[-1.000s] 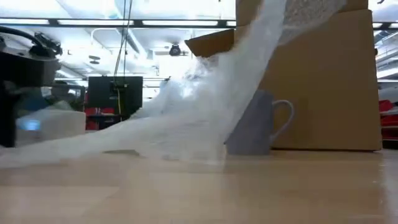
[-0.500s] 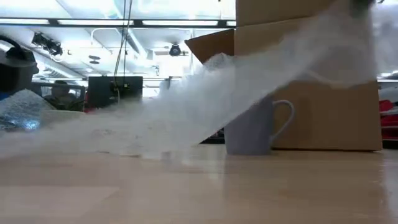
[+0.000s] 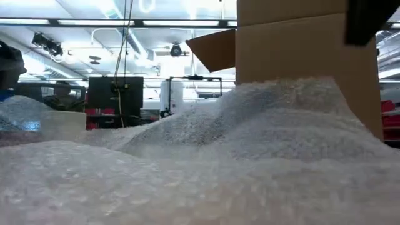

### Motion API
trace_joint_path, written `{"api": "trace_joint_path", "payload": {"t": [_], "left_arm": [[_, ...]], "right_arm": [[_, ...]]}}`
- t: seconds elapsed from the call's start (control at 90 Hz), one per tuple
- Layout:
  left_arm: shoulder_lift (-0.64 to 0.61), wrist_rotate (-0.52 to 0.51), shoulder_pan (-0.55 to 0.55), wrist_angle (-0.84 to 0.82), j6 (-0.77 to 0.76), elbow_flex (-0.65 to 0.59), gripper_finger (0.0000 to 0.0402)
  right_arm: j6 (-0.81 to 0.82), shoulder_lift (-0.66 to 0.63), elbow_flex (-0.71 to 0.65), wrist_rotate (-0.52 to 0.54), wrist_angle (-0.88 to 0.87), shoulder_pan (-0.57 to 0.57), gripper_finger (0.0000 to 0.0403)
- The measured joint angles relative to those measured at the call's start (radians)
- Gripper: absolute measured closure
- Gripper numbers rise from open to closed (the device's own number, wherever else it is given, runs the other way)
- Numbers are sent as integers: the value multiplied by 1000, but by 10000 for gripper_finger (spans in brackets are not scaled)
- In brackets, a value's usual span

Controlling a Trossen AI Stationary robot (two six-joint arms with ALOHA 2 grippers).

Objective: Wrap mug
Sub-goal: Wrap the purple mug with the bubble wrap

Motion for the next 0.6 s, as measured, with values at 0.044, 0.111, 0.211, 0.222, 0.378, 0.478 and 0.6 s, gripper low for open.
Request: {"api": "trace_joint_path", "payload": {"t": [0.044, 0.111, 0.211, 0.222, 0.378, 0.478, 0.6], "left_arm": [[0, -22, 0, 5, 0, 0, 270], [0, -49, 0, 4, -3, 0, 270], [0, -54, 2, 16, -3, 0, 270], [0, -55, 2, 17, -3, 0, 270], [0, -75, 3, 40, 0, 0, 270], [0, -78, 3, 54, 0, 0, 270], [0, -80, 3, 67, 0, 1, 270]], "right_arm": [[-17, 0, -17, 23, 3, -17, 259], [-47, 0, -25, 71, 5, -41, 261], [-100, 0, -13, 149, 6, -69, 265], [-107, 0, -9, 158, 6, -72, 266], [-192, -2, 44, 241, 51, -122, 273], [-246, -2, 53, 191, 133, -182, 277], [-246, -2, 53, 43, 224, -265, 283]]}}
